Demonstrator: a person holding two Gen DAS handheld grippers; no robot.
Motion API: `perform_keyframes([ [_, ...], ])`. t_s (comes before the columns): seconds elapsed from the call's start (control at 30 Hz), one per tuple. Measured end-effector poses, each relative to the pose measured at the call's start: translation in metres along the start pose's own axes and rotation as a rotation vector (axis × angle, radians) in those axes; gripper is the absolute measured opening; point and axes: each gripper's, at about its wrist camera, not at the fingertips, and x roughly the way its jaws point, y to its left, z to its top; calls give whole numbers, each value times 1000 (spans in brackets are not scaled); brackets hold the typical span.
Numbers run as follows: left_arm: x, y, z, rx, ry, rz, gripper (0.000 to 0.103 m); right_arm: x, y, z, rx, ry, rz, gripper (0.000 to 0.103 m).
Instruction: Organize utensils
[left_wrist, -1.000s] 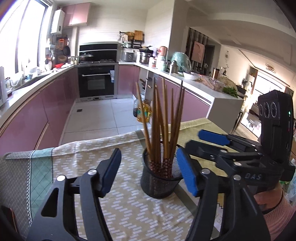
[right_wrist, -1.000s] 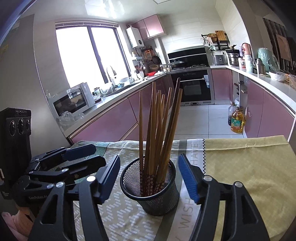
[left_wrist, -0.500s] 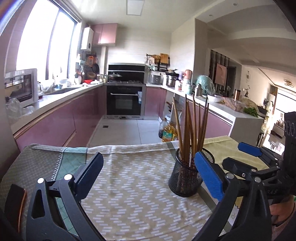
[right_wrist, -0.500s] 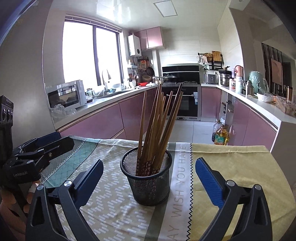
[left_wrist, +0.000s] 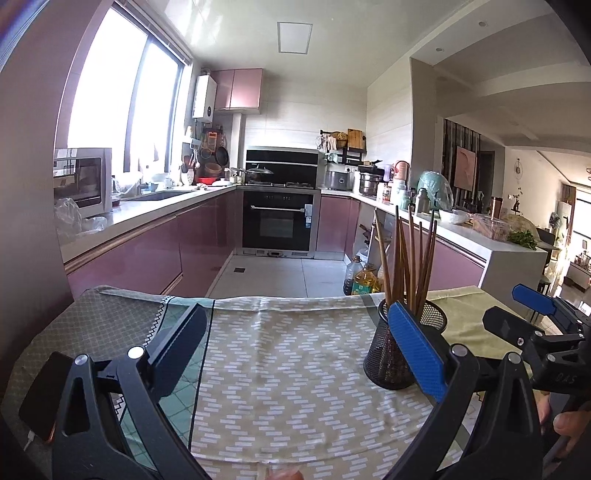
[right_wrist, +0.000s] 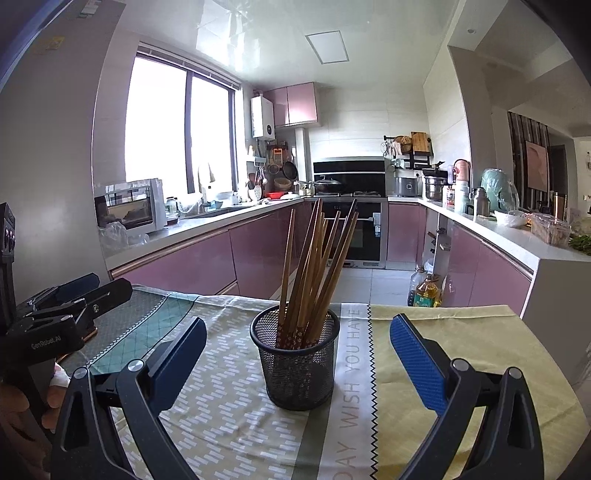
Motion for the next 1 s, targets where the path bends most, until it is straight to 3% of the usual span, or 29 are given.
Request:
perform_keyframes([
  [1.0, -27, 7, -7, 4, -30, 43, 97, -14, 9, -6, 3, -30, -26, 96],
])
